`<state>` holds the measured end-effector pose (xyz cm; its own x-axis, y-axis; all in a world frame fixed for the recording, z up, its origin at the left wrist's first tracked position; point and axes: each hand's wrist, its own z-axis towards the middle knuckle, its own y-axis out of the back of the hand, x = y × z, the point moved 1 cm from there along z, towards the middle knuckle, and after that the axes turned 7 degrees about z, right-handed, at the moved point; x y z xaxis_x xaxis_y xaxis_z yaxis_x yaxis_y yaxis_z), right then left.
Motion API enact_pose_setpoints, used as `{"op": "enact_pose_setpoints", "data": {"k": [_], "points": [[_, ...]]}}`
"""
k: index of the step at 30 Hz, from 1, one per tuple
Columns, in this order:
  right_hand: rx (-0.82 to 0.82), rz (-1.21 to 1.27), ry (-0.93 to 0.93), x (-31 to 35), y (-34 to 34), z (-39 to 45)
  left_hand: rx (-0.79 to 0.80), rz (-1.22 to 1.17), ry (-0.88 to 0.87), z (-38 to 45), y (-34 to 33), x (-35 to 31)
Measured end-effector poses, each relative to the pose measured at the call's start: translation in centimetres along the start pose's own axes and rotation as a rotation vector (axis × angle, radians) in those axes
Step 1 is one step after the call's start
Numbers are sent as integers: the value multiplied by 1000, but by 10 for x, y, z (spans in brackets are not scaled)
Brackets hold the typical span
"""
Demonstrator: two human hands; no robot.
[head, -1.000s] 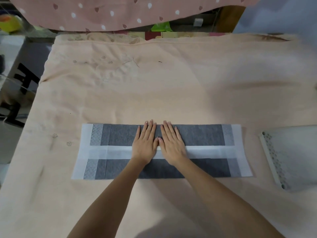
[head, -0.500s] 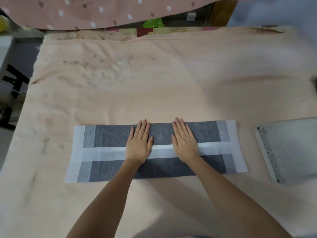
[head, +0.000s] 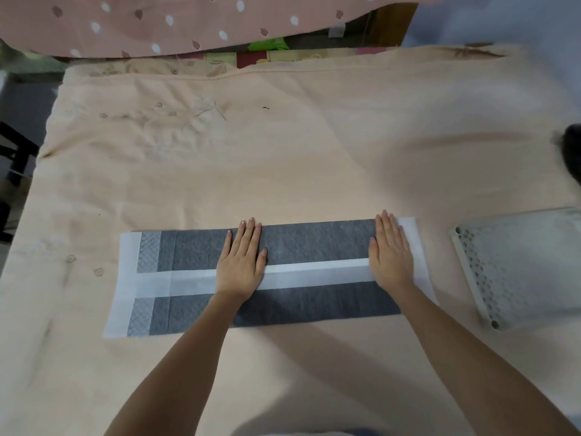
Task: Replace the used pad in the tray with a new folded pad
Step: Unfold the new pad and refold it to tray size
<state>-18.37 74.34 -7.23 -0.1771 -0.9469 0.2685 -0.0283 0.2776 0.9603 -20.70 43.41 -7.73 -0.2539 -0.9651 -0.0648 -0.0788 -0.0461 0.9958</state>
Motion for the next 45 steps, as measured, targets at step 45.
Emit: {"op": "enact_pose_setpoints", "data": {"k": [45], "points": [[94, -145, 326, 177, -53, -9, -31, -50, 162, -9, 1, 68]]}}
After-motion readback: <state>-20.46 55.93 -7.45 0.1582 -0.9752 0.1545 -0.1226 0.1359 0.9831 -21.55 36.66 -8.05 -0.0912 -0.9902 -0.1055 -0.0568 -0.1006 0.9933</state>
